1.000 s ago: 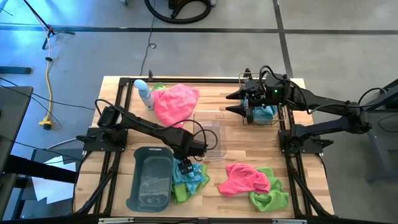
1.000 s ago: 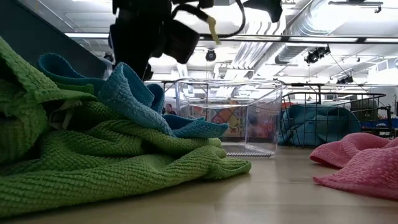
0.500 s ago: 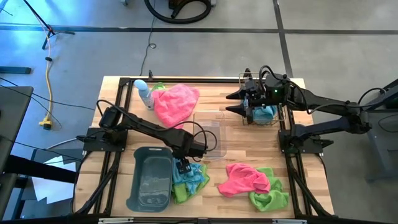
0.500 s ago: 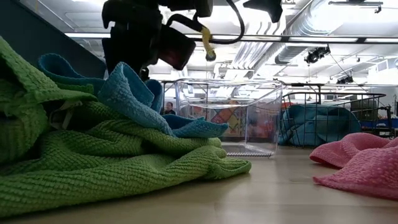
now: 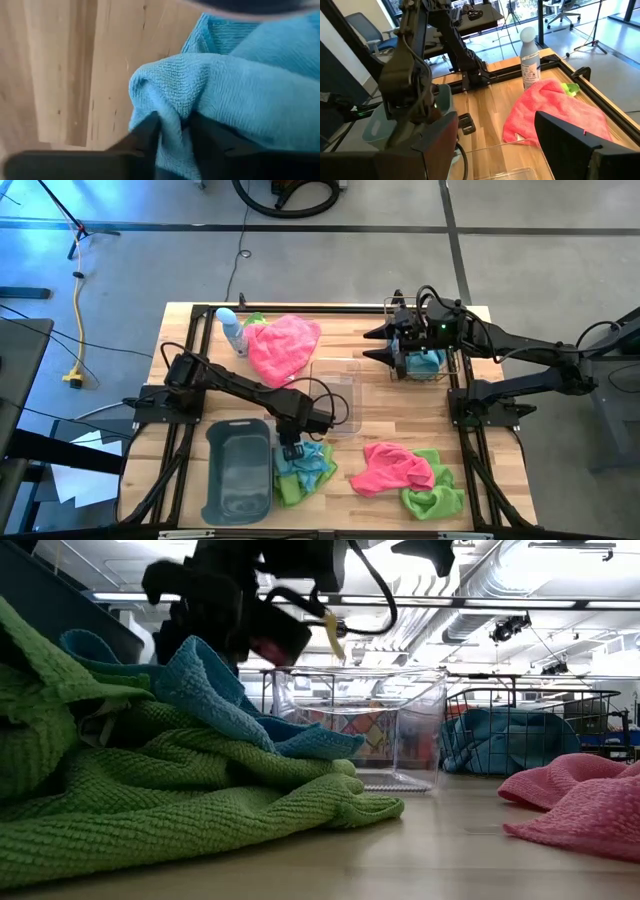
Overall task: Sort microfiber towel by color & place in baskets
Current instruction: Put the blue microfiber cloth into the wire basket
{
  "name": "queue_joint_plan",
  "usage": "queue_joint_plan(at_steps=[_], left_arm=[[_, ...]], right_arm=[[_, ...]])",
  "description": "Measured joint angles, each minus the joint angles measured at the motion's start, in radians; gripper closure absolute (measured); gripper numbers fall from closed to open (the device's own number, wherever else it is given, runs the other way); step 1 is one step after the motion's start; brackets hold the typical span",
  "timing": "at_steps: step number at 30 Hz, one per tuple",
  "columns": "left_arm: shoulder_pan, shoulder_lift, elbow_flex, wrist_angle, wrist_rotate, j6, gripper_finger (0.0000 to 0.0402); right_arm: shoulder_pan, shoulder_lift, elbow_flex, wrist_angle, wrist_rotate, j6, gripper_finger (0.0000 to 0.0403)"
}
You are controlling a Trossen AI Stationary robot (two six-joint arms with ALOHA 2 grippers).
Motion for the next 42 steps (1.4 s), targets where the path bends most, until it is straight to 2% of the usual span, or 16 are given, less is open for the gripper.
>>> queue_joint_plan(at_steps=[2,4,11,16,20,23,26,30,35,38,42], left_arm=[[0.007,-0.016,0.0,0.001,0.0,0.014,0.0377],[0.015,-0.034,0.0,0.0,0.001,0.022,0.0392],[0.045,-0.174,0.0,-0.048,0.017,0.039,0.0399],[0.061,-0.356,0.0,-0.093,0.027,0.029,0.0401],[0.087,-0.5,0.002,-0.091,0.023,-0.039,0.0401],[0.114,-0.58,0.035,-0.09,-0.026,-0.058,0.0401],[0.15,-0.636,0.099,-0.086,-0.122,-0.058,0.0401],[0.209,-0.662,0.211,-0.075,-0.227,-0.003,0.0401],[0.275,-0.665,0.319,-0.02,-0.326,0.143,0.0401],[0.317,-0.664,0.328,0.055,-0.35,0.232,0.0401],[0.361,-0.66,0.327,0.142,-0.333,0.354,0.0401]], right_arm=[[0.0,0.0,0.0,0.0,0.007,0.0,0.0142],[0.0,0.0,0.0,0.0,0.008,0.0,0.0142],[0.0,0.0,0.0,0.0,0.007,0.0,0.0142],[0.0,0.0,0.0,0.005,0.007,0.0,0.0142],[0.0,0.0,0.0,0.043,0.007,0.0,0.0142],[0.0,0.0,0.0,0.099,0.007,0.001,0.0142],[0.0,0.0,0.0,0.176,0.007,0.004,0.0142],[0.0,0.0,0.0,0.277,0.006,0.008,0.0142],[0.0,0.002,0.0,0.396,0.006,0.058,0.0142],[0.0,0.002,0.0,0.424,0.006,0.061,0.0142],[0.001,0.003,0.0,0.435,0.008,0.072,0.0142]])
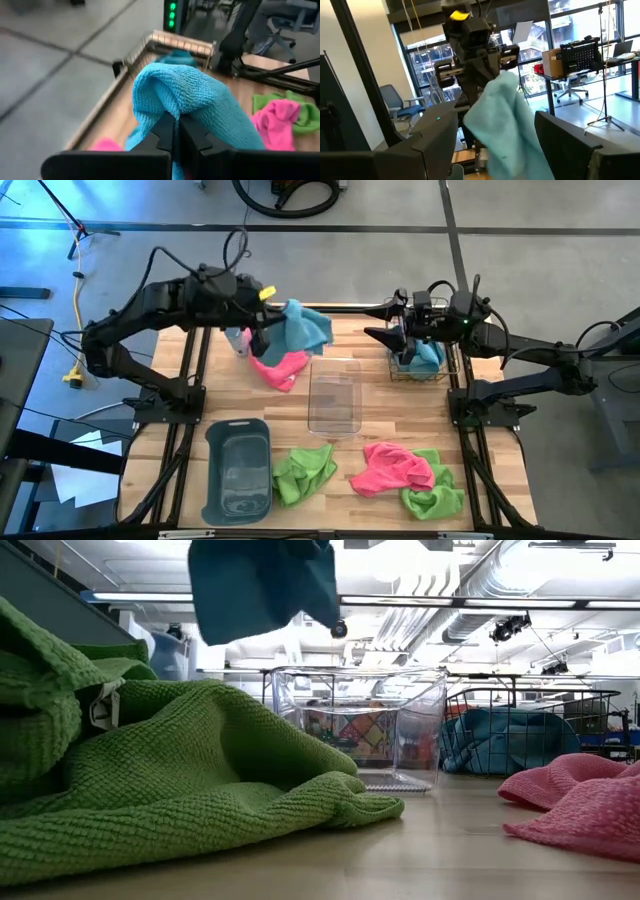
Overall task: Sort microfiber towel by color & place in baskets
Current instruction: Put the blue microfiber cloth into the wire basket
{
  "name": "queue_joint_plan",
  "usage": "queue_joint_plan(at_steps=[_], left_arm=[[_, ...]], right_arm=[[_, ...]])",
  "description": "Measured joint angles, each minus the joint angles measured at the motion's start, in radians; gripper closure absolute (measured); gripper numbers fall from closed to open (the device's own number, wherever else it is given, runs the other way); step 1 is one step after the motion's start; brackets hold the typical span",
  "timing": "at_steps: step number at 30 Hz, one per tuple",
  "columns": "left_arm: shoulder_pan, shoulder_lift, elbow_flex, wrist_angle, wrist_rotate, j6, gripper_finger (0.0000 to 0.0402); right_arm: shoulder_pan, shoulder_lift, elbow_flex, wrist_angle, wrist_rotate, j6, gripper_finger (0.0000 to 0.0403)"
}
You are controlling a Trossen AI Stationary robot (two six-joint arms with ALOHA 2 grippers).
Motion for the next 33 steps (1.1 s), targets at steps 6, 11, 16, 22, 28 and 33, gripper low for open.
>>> queue_joint_plan(at_steps=[6,11,16,22,28,33], left_arm=[[0.007,0.004,-0.096,0.264,0.108,0.125,0.0401],[0.007,-0.007,-0.242,0.452,0.125,0.13,0.0401],[0.007,-0.027,-0.388,0.684,0.217,0.098,0.0401],[0.007,-0.027,-0.459,0.809,0.24,0.07,0.0401],[0.008,-0.028,-0.459,0.82,0.237,0.07,0.0401],[0.019,-0.033,-0.459,0.824,0.234,0.082,0.0401]], right_arm=[[0.0,0.0,0.0,0.015,0.0,0.009,0.0142],[0.012,0.004,0.066,-0.09,0.002,-0.045,0.0142],[0.032,0.043,0.194,-0.302,0.021,-0.145,0.0142],[0.035,0.134,0.31,-0.459,0.043,-0.187,0.0142],[0.035,0.226,0.381,-0.54,0.034,-0.212,0.0142],[0.035,0.271,0.395,-0.539,0.017,-0.202,0.0142]])
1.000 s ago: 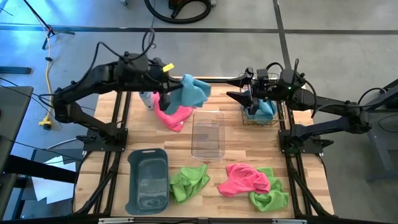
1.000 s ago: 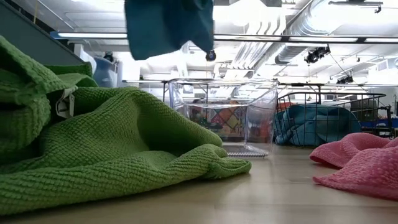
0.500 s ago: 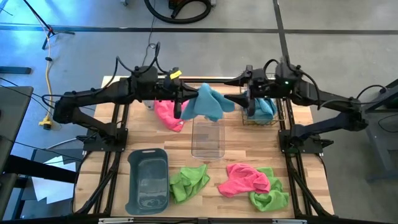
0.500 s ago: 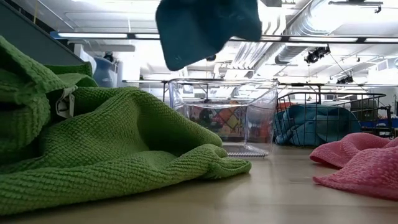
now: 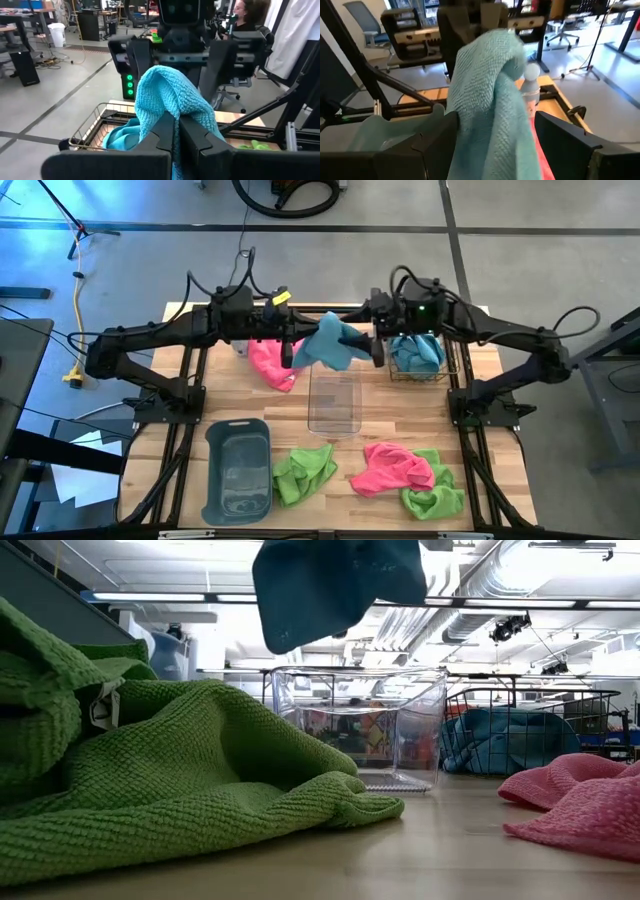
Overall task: Sort microfiber towel by color & place in baskets
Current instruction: Put the blue microfiber cloth into the wire basket
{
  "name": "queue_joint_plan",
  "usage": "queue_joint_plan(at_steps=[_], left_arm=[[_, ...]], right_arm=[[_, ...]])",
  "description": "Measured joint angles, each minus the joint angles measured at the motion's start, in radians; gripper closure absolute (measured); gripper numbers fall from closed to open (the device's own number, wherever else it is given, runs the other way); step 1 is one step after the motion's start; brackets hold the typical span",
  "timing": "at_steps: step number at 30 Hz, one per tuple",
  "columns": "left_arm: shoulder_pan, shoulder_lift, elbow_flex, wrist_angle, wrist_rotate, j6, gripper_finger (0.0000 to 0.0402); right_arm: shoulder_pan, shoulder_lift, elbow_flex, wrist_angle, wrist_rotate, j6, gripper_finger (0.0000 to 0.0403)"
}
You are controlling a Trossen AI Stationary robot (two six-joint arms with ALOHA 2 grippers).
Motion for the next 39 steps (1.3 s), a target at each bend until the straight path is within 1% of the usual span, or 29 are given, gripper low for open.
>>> queue_joint_plan(at_steps=[4,11,16,18,20,22,24,25,26,29,31,35,39], left_arm=[[0.007,0.0,0.0,0.031,0.0,0.003,0.0401],[0.007,0.0,0.0,0.063,0.0,0.014,0.0401],[0.007,0.0,0.0,0.062,0.0,0.014,0.0402],[0.007,0.0,0.0,0.063,0.0,0.014,0.0401],[0.007,0.002,0.0,0.067,-0.001,0.015,0.0401],[0.007,0.004,0.0,0.08,-0.004,0.027,0.0401],[0.007,0.004,0.0,0.095,-0.008,0.05,0.0401],[0.007,0.004,0.0,0.102,-0.013,0.062,0.0401],[0.006,0.004,0.0,0.107,-0.016,0.073,0.0401],[0.006,0.004,0.0,0.102,-0.034,0.08,0.039],[0.006,0.004,0.0,0.101,-0.041,0.067,0.0373],[0.001,0.002,0.001,0.076,-0.043,0.064,0.0321],[-0.002,-0.022,0.001,-0.014,-0.046,0.049,0.0262]], right_arm=[[0.0,0.03,0.0,0.015,-0.028,0.024,0.0142],[0.007,0.075,0.0,0.111,-0.031,0.037,0.0142],[0.021,0.094,0.0,0.134,-0.031,0.026,0.0147],[0.027,0.097,0.0,0.148,-0.031,0.026,0.0166],[0.03,0.098,0.0,0.15,-0.018,0.026,0.0205],[0.033,0.098,0.0,0.149,-0.007,0.008,0.0266],[0.032,0.098,0.0,0.148,-0.004,0.0,0.0344],[0.032,0.098,0.0,0.149,-0.005,0.0,0.0372],[0.032,0.097,0.0,0.15,-0.005,0.0,0.0384],[0.032,0.097,0.0,0.148,-0.006,0.002,0.0383],[0.032,0.097,0.0,0.148,-0.009,0.0,0.0395],[0.03,0.093,0.0,0.132,-0.013,0.001,0.0397],[0.022,0.067,-0.001,0.074,-0.013,-0.001,0.0399]])
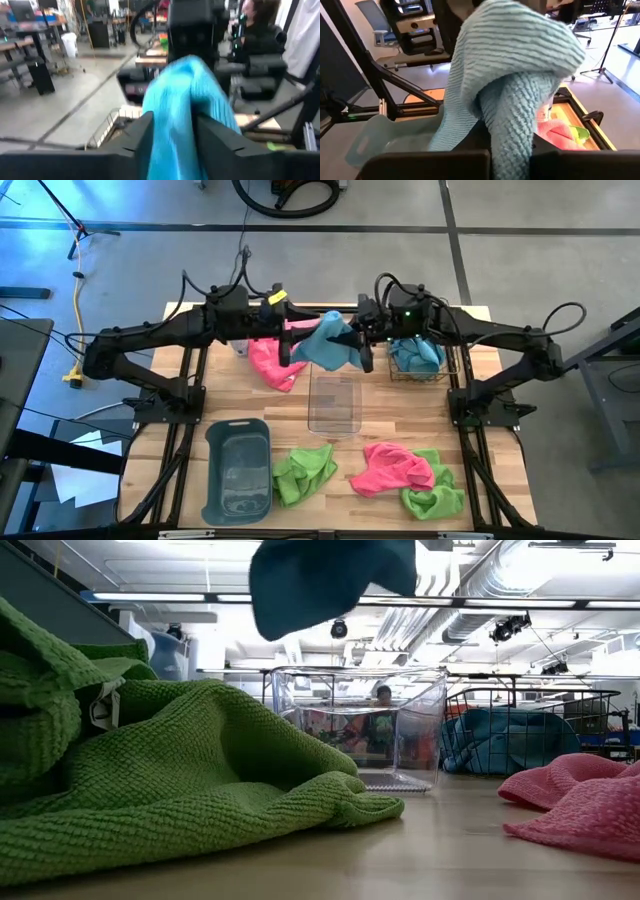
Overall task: Sort microfiber towel by color & place in baskets
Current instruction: Put the blue microfiber cloth into the wire basket
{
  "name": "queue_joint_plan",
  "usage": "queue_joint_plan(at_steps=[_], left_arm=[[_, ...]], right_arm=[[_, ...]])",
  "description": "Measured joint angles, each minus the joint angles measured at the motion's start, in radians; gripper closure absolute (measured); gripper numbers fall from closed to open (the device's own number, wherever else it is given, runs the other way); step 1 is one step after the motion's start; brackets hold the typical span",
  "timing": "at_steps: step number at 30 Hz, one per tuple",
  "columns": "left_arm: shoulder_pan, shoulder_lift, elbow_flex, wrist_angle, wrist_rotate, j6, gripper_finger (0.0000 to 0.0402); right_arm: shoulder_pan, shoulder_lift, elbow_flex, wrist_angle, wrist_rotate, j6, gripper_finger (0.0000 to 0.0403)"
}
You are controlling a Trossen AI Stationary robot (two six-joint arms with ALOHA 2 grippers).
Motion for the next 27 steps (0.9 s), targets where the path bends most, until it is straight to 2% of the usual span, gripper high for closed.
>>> queue_joint_plan(at_steps=[6,10,13,15,19,24,27], left_arm=[[0.007,-0.091,0.0,-0.226,-0.043,-0.004,0.0204],[0.008,-0.165,0.0,-0.4,-0.127,-0.031,0.0195],[0.008,-0.21,-0.007,-0.449,-0.159,-0.07,0.0196],[0.008,-0.241,-0.044,-0.425,-0.18,-0.087,0.0196],[0.008,-0.311,-0.208,-0.242,-0.206,-0.135,0.0196],[0.008,-0.372,-0.399,-0.05,-0.207,-0.226,0.0197],[0.008,-0.38,-0.443,-0.012,-0.208,-0.27,0.0197]], right_arm=[[-0.035,-0.085,0.0,-0.132,0.035,-0.025,0.0401],[-0.061,-0.162,0.0,-0.267,0.094,-0.026,0.0401],[-0.072,-0.219,0.0,-0.397,0.151,-0.025,0.0402],[-0.072,-0.262,-0.011,-0.472,0.184,-0.021,0.0402],[-0.071,-0.363,-0.078,-0.582,0.262,0.041,0.0402],[-0.071,-0.538,-0.235,-0.595,0.34,0.164,0.0402],[-0.072,-0.618,-0.31,-0.596,0.461,0.216,0.0402]])
